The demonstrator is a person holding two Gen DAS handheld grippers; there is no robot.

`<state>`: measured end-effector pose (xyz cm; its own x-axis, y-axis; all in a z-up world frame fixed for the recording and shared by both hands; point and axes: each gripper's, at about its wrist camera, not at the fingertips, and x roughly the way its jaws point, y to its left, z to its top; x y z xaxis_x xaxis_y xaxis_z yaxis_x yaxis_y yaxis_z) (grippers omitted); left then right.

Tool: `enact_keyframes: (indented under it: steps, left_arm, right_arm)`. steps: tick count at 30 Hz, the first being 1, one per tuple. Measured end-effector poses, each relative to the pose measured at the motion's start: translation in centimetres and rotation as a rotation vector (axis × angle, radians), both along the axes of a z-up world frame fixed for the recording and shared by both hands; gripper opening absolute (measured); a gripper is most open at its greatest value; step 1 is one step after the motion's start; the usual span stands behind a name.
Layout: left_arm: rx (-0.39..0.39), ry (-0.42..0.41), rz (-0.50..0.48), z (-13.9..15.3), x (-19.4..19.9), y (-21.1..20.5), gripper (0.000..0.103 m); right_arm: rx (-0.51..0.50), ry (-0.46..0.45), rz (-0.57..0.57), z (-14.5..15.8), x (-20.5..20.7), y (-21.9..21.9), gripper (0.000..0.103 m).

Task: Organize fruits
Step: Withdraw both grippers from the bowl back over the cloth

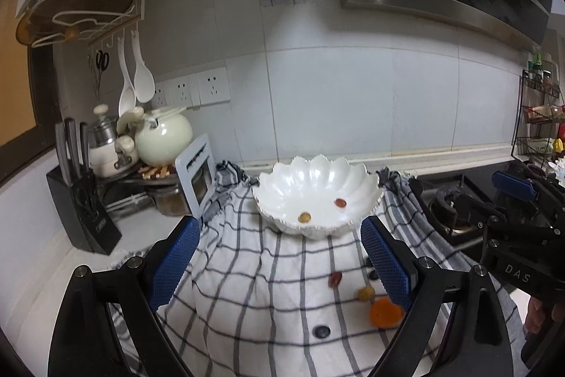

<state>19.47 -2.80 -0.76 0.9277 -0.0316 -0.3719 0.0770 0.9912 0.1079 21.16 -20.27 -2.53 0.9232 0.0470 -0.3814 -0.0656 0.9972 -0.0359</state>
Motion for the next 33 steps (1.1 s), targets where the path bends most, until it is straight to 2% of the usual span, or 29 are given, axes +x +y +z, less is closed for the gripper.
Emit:
enact_keyframes:
  steps: [18, 33]
  left_arm:
    - [0.016, 0.057, 0.003, -5.4, -4.3, -0.1, 0.094]
    - [0.071, 0.129, -0.039, -9.0, -3.2, -1.3, 0.094]
  right_arm:
    - [-0.043, 0.071, 0.006, -4.8, -4.8, 0.4, 0.069]
    - [-0.074, 0.145, 0.014, -8.7, -4.2, 0.9, 0.069]
